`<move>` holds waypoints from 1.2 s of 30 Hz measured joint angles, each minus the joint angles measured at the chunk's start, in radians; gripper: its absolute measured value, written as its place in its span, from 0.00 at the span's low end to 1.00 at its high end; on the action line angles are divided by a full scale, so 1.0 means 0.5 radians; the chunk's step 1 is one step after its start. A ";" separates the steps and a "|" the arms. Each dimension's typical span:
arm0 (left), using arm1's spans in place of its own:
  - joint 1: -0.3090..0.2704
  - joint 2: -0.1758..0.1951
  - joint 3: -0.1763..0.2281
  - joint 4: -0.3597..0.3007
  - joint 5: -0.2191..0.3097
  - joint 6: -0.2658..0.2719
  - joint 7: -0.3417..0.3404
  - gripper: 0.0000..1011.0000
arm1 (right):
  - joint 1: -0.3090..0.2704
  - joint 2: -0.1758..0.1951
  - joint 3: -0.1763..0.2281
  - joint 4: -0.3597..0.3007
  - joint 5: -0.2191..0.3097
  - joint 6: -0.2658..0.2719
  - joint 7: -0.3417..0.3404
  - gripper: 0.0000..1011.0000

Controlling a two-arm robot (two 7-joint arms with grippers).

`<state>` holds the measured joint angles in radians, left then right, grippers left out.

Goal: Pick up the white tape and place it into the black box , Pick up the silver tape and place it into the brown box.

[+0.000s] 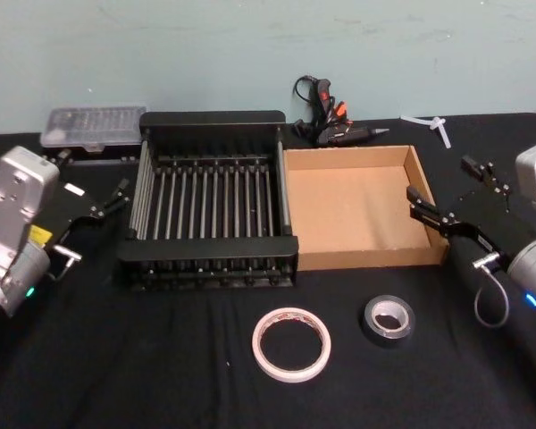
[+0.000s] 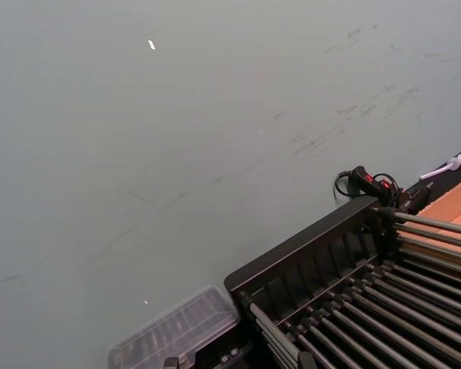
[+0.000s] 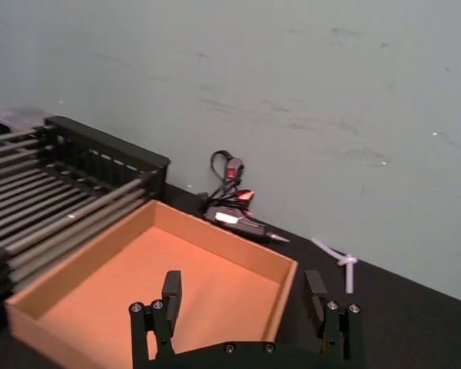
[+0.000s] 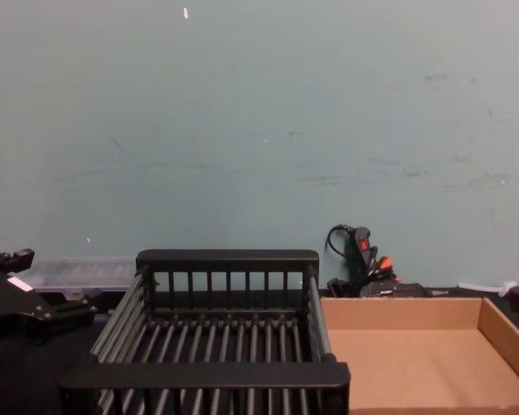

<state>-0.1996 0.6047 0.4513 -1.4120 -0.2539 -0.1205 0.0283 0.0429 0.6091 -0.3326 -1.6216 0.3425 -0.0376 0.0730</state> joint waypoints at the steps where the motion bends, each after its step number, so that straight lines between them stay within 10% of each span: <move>1: 0.000 0.000 0.000 0.000 0.000 0.000 0.000 0.99 | -0.012 0.003 0.006 -0.017 0.007 0.011 0.004 0.99; 36: 0.000 0.000 0.000 0.000 0.000 0.000 0.000 0.99 | -0.438 0.089 0.202 -0.566 0.282 0.951 0.167 0.99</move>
<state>-0.1996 0.6047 0.4514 -1.4120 -0.2539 -0.1205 0.0283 -0.1761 0.6534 -0.2316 -1.9046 0.4838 0.4378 0.1566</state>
